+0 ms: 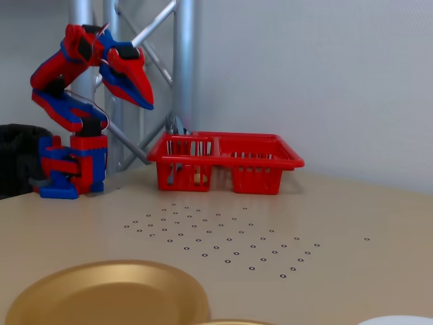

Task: Grasp the plate, place it on the cross drawn on the table.

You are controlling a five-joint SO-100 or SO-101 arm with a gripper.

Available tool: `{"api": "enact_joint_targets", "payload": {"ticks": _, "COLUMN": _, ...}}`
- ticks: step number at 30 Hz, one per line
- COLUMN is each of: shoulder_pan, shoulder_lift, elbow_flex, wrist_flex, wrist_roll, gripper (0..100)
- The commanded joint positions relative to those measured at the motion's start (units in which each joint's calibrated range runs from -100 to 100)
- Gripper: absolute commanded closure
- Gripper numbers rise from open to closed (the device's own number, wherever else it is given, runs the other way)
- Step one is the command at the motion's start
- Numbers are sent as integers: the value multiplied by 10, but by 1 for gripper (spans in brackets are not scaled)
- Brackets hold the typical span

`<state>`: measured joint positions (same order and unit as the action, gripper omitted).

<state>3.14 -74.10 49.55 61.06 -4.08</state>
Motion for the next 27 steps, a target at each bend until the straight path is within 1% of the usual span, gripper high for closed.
{"api": "enact_joint_targets", "payload": {"ticks": 1, "shoulder_pan": -9, "shoulder_lift": -38, "elbow_flex": 10, "wrist_flex": 2, "wrist_roll": 0, "gripper": 100}}
{"api": "enact_joint_targets", "payload": {"ticks": 9, "shoulder_pan": -50, "shoulder_lift": -141, "elbow_flex": 119, "wrist_flex": 8, "wrist_roll": -1, "gripper": 100}}
{"api": "enact_joint_targets", "payload": {"ticks": 17, "shoulder_pan": -33, "shoulder_lift": -217, "elbow_flex": 223, "wrist_flex": 8, "wrist_roll": 22, "gripper": 100}}
{"api": "enact_joint_targets", "payload": {"ticks": 27, "shoulder_pan": -19, "shoulder_lift": -217, "elbow_flex": 302, "wrist_flex": 1, "wrist_roll": 29, "gripper": 100}}
